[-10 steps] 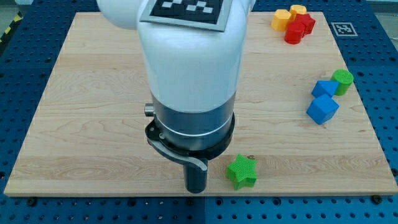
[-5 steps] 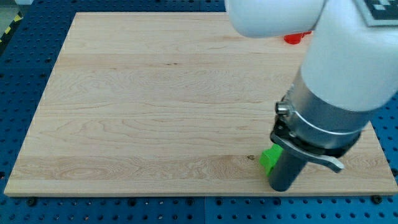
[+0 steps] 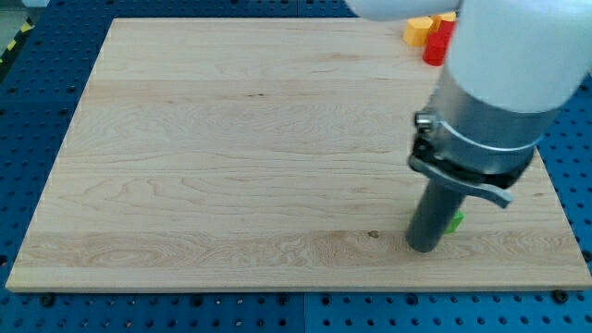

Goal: Push the green star into the triangle

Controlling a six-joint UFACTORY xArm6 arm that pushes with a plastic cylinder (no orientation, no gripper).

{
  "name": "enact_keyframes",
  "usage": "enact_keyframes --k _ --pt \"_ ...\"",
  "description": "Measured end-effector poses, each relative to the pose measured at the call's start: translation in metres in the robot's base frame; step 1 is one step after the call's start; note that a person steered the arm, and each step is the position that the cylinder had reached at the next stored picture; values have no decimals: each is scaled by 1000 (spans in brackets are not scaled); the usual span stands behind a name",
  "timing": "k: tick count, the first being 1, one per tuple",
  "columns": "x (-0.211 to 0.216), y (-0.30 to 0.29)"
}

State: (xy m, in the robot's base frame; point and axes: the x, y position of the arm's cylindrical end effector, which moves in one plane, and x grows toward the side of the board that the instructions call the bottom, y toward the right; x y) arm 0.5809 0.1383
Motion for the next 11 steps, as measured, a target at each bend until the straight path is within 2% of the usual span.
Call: enact_keyframes --k 2,5,9,10,11 --pt "-12 30" --pt "-58 31" --pt "-105 -29" --pt "-98 -30" --pt "-75 0"
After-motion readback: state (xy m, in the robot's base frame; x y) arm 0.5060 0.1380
